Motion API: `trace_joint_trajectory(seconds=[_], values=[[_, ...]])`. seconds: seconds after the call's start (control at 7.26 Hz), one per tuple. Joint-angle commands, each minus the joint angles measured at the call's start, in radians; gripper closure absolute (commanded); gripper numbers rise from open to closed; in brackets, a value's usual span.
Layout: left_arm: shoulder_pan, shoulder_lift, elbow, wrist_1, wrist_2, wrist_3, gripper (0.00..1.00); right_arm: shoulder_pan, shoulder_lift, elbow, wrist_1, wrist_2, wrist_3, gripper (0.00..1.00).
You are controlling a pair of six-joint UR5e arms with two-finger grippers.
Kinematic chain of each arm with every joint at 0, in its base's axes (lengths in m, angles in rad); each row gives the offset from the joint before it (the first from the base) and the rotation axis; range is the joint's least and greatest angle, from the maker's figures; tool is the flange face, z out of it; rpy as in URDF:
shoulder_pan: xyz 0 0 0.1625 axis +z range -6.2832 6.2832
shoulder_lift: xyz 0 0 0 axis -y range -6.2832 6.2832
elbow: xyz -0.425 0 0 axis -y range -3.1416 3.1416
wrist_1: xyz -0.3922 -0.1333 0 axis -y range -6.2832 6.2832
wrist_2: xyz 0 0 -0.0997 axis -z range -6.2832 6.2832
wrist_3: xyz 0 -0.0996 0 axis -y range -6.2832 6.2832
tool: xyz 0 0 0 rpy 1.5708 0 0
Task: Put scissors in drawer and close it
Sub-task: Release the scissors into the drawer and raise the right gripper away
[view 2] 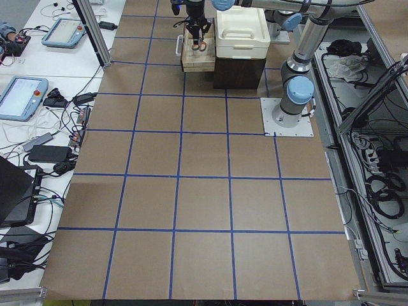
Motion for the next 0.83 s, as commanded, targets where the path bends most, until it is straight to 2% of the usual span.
trace_joint_trajectory(seconds=[0.0,0.14,0.41,0.69], values=[[0.0,0.0,0.0,0.001,0.0,0.0,0.0,0.008,0.006,0.0,-0.002,0.003,0.027,0.35],[0.0,0.0,0.0,0.001,0.001,0.002,0.0,0.006,0.005,-0.001,-0.033,0.004,0.033,0.01],[0.0,0.002,0.0,-0.001,0.001,0.002,0.0,0.0,-0.012,-0.014,-0.042,-0.012,0.184,0.0],[0.0,0.0,0.0,-0.001,0.001,0.0,0.0,-0.058,-0.085,-0.018,-0.064,-0.012,0.499,0.0]])
